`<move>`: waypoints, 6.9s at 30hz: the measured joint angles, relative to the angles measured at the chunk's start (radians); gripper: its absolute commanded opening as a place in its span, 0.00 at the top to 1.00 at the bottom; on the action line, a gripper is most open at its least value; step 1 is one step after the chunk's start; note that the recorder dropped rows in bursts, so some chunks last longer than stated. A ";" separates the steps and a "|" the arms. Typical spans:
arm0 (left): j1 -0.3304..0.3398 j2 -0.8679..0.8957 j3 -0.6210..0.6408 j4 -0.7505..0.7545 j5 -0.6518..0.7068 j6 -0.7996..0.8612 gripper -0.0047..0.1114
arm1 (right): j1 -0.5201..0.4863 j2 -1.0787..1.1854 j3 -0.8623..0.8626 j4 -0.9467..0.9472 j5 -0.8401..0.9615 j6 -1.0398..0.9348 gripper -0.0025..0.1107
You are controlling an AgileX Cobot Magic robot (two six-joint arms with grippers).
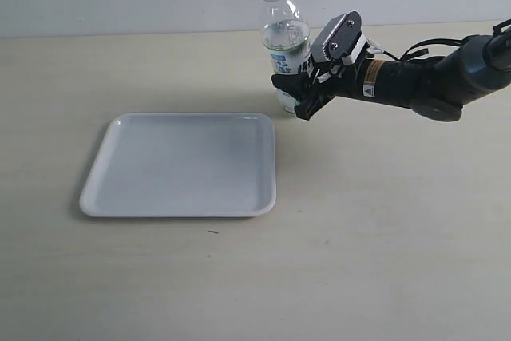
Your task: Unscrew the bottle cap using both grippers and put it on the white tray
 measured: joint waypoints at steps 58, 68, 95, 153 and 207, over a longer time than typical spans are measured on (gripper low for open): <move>-0.196 1.884 -1.833 -0.375 0.579 0.482 0.70 | 0.000 -0.015 -0.004 -0.079 0.033 0.069 0.98; -0.324 1.962 -2.014 -0.484 0.638 0.632 0.41 | 0.000 -0.015 -0.004 -0.083 0.033 0.069 0.98; -0.428 2.246 -2.361 -0.272 0.772 0.479 0.41 | 0.000 -0.020 -0.007 -0.129 0.035 0.063 0.98; -0.430 2.270 -2.363 -0.246 0.867 0.434 0.50 | 0.000 -0.022 -0.008 -0.164 0.033 -0.001 0.98; -0.430 2.272 -2.380 -0.231 0.875 -0.412 0.96 | 0.000 -0.026 -0.008 -0.168 0.052 -0.004 0.98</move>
